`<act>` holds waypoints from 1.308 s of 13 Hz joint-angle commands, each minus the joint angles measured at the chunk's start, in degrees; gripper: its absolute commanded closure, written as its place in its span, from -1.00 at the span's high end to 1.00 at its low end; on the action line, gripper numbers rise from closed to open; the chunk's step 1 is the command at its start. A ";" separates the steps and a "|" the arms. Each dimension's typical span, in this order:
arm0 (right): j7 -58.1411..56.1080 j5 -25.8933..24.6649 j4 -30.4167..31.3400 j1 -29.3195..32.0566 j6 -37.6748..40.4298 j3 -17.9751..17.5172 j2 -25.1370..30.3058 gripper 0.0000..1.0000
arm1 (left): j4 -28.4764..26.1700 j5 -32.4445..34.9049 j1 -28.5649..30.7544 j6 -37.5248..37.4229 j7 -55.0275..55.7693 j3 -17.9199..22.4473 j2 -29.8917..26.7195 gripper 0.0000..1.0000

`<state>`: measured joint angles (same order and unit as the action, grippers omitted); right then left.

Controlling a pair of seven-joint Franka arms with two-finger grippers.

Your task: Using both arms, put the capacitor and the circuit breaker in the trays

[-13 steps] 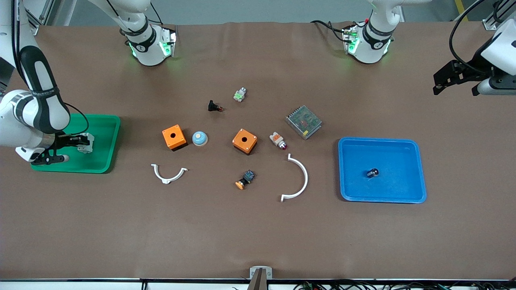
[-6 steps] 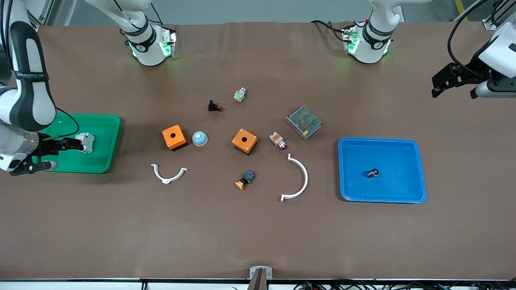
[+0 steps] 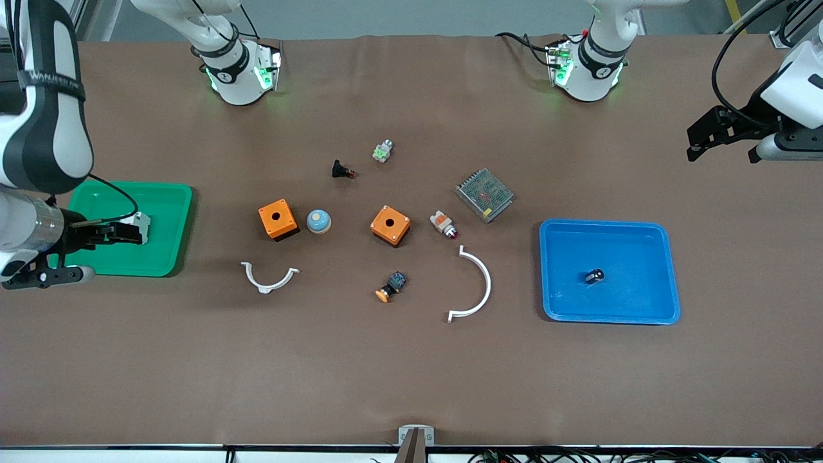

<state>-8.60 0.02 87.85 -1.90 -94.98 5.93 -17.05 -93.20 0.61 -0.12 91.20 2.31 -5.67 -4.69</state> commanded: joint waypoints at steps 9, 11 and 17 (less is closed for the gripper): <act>7.88 3.06 -5.06 -2.58 3.83 0.92 9.31 1.00 | 4.60 -0.70 0.12 0.56 0.24 -0.13 3.90 1.00; 10.79 2.53 -3.93 -2.67 4.71 0.75 11.50 1.00 | 5.66 -0.35 -0.05 0.56 0.50 -0.04 4.87 1.00; 10.00 2.09 0.21 -2.67 2.87 0.66 15.38 1.00 | 6.63 0.01 -0.41 0.30 0.41 -0.04 6.45 1.00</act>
